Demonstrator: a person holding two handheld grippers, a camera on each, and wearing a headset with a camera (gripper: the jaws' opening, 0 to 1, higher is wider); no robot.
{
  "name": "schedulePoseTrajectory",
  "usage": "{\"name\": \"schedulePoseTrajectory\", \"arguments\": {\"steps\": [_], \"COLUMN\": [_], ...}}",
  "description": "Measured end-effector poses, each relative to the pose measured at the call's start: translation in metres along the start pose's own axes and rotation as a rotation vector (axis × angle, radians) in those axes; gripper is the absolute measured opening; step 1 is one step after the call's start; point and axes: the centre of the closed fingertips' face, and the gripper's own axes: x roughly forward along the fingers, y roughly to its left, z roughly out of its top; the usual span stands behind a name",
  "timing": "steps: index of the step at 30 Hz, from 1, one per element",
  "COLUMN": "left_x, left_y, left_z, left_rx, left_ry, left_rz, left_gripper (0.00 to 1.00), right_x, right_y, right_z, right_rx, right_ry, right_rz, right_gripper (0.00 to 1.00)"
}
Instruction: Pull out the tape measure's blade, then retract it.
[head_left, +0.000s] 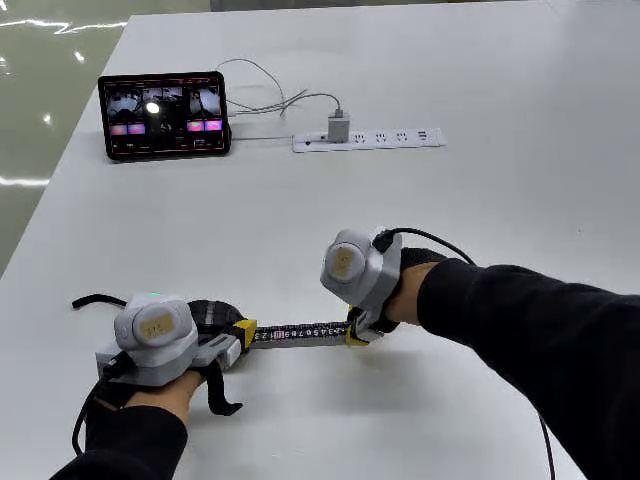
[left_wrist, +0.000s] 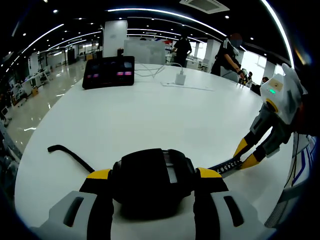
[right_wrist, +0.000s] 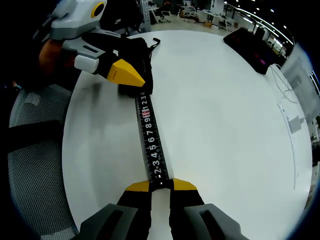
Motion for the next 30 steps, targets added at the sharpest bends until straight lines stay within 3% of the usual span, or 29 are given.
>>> {"name": "schedulePoseTrajectory", "arguments": {"steps": [30], "left_x": [0.0], "left_y": [-0.001], "left_z": [0.0], "left_rx": [-0.001], "left_ry": [0.002], "left_rz": [-0.001], "left_gripper": [0.6], "right_x": [0.007], "right_y": [0.004], "right_z": [0.018], "right_rx": [0.002], "right_ry": [-0.039], "right_rz": [0.003], "right_gripper": [0.09]}}
